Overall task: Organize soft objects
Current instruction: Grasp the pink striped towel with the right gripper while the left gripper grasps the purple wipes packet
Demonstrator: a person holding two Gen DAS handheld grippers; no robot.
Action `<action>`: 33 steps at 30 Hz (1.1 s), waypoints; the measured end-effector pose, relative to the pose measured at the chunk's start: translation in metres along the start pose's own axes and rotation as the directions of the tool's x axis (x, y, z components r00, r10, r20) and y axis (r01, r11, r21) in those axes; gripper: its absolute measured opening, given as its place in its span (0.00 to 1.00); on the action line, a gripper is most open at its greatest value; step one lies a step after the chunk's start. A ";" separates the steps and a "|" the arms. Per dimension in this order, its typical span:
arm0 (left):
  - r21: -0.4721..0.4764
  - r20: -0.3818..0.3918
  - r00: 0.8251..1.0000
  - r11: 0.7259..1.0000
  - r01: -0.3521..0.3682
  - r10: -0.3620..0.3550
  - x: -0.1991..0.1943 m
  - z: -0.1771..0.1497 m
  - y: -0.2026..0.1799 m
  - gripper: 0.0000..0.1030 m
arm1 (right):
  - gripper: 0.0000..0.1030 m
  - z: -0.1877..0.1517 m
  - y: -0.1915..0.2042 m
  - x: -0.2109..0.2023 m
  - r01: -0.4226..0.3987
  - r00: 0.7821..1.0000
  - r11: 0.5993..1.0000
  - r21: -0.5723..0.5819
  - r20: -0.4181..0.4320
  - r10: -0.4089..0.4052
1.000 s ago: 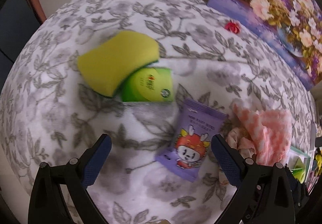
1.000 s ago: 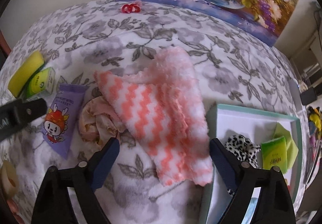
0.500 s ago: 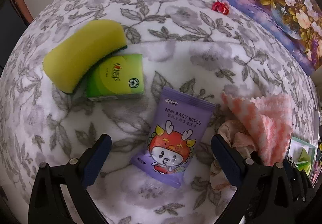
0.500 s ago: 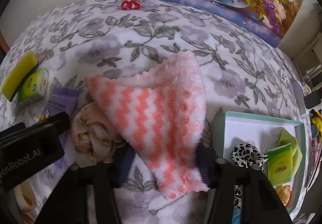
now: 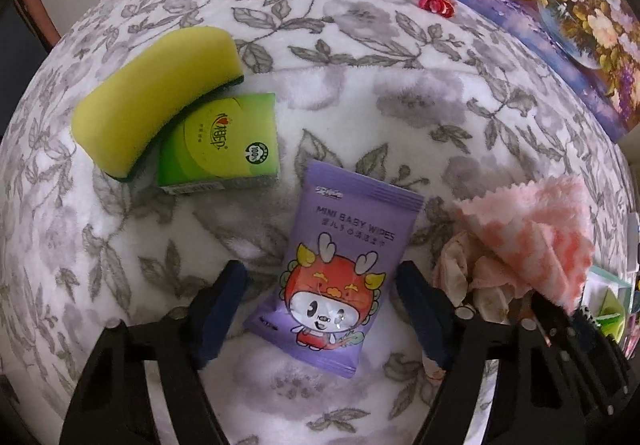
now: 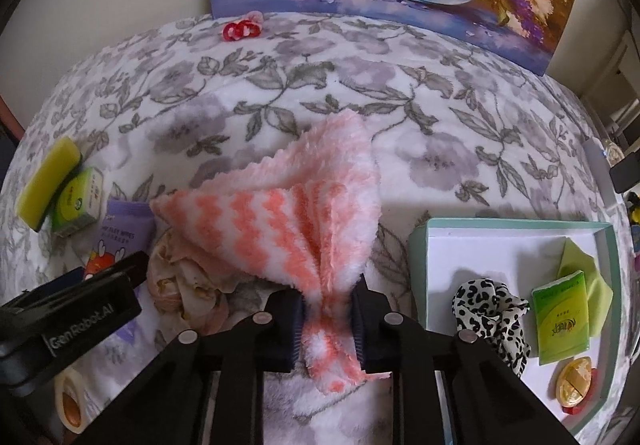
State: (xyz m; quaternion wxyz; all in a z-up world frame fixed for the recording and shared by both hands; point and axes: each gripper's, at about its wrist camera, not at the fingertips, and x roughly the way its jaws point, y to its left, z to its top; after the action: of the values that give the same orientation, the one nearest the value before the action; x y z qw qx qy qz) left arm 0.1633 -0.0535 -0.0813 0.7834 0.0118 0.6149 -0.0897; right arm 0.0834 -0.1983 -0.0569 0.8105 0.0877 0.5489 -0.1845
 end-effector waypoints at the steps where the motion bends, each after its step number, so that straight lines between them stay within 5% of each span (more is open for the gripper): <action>1: -0.001 0.005 1.000 1.000 -0.005 0.005 -0.001 0.000 0.000 0.58 | 0.19 0.000 -0.001 -0.001 -0.004 1.000 1.000 0.007 0.002 0.004; 2: -0.002 0.010 1.000 1.000 -0.010 0.010 -0.003 0.001 0.001 0.49 | 0.19 0.001 -0.002 -0.002 -0.007 1.000 1.000 0.011 0.004 0.007; 6: -0.024 0.012 0.999 0.999 0.031 -0.030 -0.007 0.001 0.005 0.43 | 0.17 0.002 -0.006 -0.008 -0.031 0.999 0.999 0.032 0.019 0.030; 16: -0.034 0.098 0.990 0.994 0.101 -0.097 -0.051 0.007 0.009 0.42 | 0.16 0.009 -0.017 -0.041 -0.081 0.993 0.994 0.078 0.087 0.074; 33: -0.012 0.182 0.982 0.999 0.050 -0.046 -0.112 -0.012 0.007 0.42 | 0.16 -0.004 -0.039 -0.105 -0.113 0.980 0.986 0.123 0.177 0.090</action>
State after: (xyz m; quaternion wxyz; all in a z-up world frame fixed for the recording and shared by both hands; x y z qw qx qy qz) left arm 0.1277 -0.0314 0.0235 0.8337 -0.0178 0.5420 -0.1041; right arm 0.0303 -0.2112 0.0412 0.8553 0.1533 0.4589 -0.1857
